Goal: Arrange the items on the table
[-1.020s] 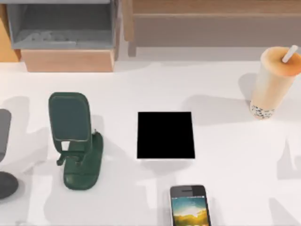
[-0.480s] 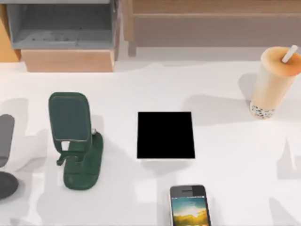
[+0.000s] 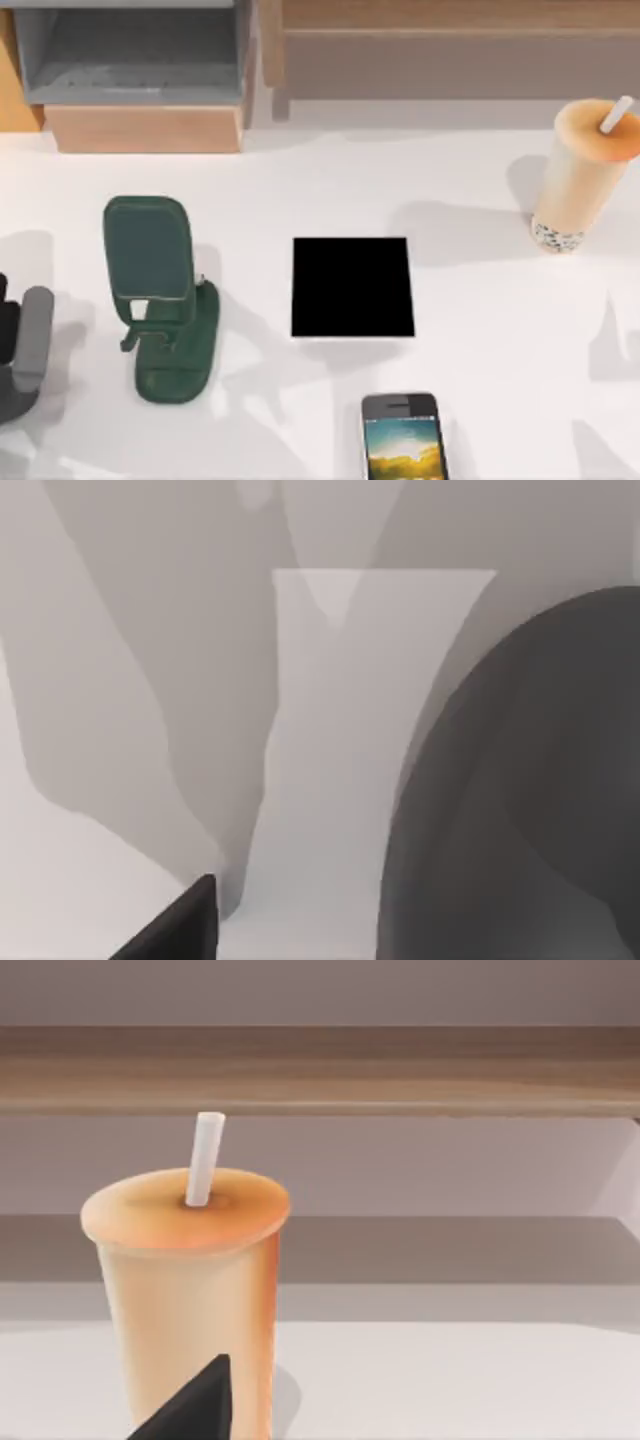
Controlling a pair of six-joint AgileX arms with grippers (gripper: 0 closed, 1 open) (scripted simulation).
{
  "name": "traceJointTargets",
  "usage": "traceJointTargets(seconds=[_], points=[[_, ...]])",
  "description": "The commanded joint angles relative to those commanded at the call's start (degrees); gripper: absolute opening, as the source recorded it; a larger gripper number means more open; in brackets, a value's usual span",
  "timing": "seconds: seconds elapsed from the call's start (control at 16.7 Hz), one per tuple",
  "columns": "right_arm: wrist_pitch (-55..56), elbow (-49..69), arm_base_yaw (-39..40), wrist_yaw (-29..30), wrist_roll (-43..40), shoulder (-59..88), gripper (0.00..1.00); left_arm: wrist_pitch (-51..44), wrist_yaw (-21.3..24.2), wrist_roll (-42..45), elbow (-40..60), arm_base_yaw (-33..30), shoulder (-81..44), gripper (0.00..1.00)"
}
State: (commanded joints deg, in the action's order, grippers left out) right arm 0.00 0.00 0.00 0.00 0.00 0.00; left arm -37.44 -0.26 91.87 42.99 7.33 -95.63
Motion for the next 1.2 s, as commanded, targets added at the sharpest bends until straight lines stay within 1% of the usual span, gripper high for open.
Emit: traceJointTargets(seconds=[0.3,1.08,1.14,1.2], points=[[0.0,0.0,0.0,0.0,0.0,0.0,1.00,0.6,0.0,0.0,-0.4,0.0,-0.3,1.00],[0.0,0.0,0.0,0.0,0.0,0.0,1.00,0.6,0.0,0.0,-0.4,0.0,-0.3,0.02],[0.0,0.0,0.0,0.0,0.0,0.0,1.00,0.6,0.0,0.0,-0.4,0.0,-0.3,0.00],[0.0,0.0,0.0,0.0,0.0,0.0,1.00,0.6,0.0,0.0,-0.4,0.0,-0.3,0.00]])
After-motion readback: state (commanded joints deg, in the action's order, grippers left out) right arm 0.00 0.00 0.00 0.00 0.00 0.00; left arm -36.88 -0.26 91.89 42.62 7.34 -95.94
